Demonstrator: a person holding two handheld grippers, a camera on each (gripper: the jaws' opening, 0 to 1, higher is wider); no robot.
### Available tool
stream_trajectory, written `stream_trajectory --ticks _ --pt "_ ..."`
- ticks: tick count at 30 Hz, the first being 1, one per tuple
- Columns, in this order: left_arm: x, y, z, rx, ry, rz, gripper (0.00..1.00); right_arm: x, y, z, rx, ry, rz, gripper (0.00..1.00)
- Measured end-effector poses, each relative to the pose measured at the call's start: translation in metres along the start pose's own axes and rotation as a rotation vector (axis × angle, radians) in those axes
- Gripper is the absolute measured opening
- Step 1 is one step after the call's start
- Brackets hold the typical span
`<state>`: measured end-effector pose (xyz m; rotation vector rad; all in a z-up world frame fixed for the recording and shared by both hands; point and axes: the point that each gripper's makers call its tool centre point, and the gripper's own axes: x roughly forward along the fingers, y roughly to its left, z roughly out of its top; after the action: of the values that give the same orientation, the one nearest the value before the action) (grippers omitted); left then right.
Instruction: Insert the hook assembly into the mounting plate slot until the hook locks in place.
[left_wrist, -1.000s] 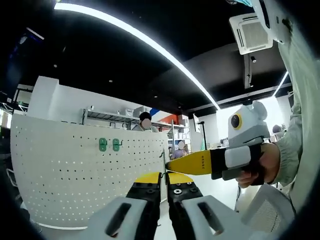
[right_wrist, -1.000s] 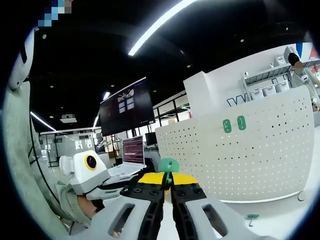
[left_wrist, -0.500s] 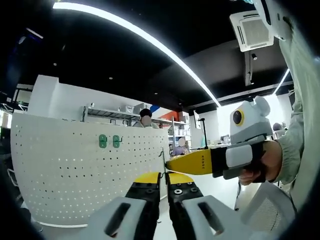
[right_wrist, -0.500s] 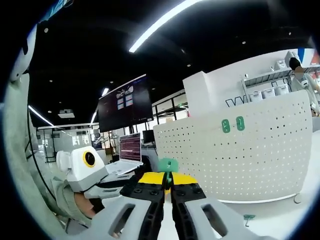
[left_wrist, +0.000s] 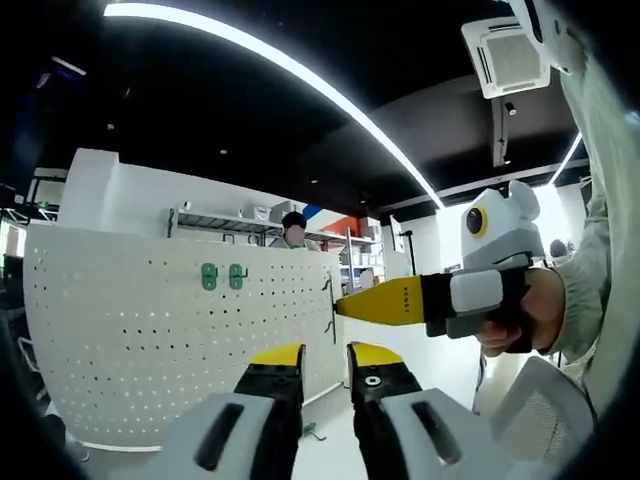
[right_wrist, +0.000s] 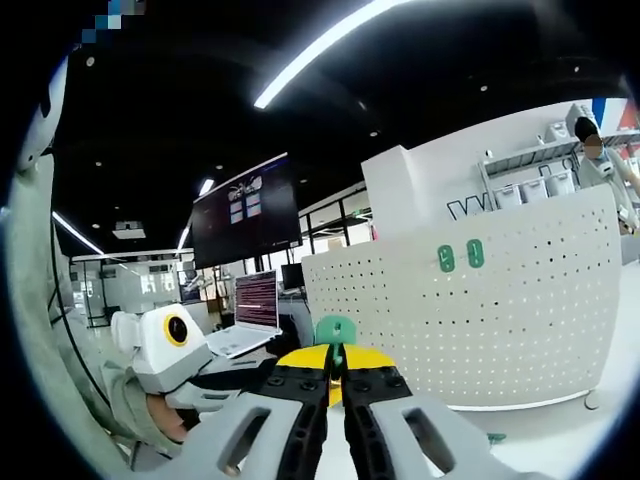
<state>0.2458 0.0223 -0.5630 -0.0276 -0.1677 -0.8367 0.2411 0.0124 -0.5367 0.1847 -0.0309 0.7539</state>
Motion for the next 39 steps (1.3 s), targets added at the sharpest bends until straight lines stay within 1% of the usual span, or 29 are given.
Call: stream_trajectory --ticks 2,7,11,14,18,20,23,27,29,34,39 --pt "-0.001 0.001 0.000 0.000 0.000 0.008 0.25 0.000 -0.001 0.000 -0.001 0.001 -0.002 0.01" --pt "-0.002 0.004 0.000 0.005 -0.001 0.020 0.31 -0.001 -0.004 0.000 0.015 -0.002 -0.010 0.01" --pt "-0.003 0.008 -0.001 0.008 0.008 0.044 0.38 -0.002 -0.007 0.000 0.026 -0.003 -0.017 0.01" --pt "-0.005 0.011 -0.003 0.003 0.014 0.062 0.44 -0.003 -0.010 0.000 0.019 -0.005 -0.027 0.01" --pt "-0.010 0.014 -0.007 0.012 0.023 0.084 0.49 -0.005 -0.012 0.000 0.008 -0.004 -0.038 0.01" --pt "-0.014 0.015 -0.011 0.017 0.028 0.089 0.49 -0.005 -0.014 -0.001 0.009 -0.004 -0.042 0.01" --pt "-0.019 0.015 -0.020 0.053 0.052 0.095 0.50 -0.006 -0.018 -0.005 0.017 0.000 -0.056 0.01" --pt "-0.025 0.016 -0.030 0.050 0.079 0.105 0.52 -0.008 -0.021 -0.007 0.016 0.006 -0.068 0.01" --pt "-0.028 0.017 -0.034 0.053 0.086 0.112 0.53 -0.009 -0.025 -0.008 0.000 0.010 -0.080 0.01" --pt "-0.031 0.018 -0.040 0.051 0.097 0.123 0.53 -0.011 -0.039 0.000 -0.025 0.006 -0.123 0.01" --pt "-0.031 0.020 -0.040 0.048 0.097 0.129 0.53 -0.011 -0.054 0.011 -0.056 -0.011 -0.156 0.01"
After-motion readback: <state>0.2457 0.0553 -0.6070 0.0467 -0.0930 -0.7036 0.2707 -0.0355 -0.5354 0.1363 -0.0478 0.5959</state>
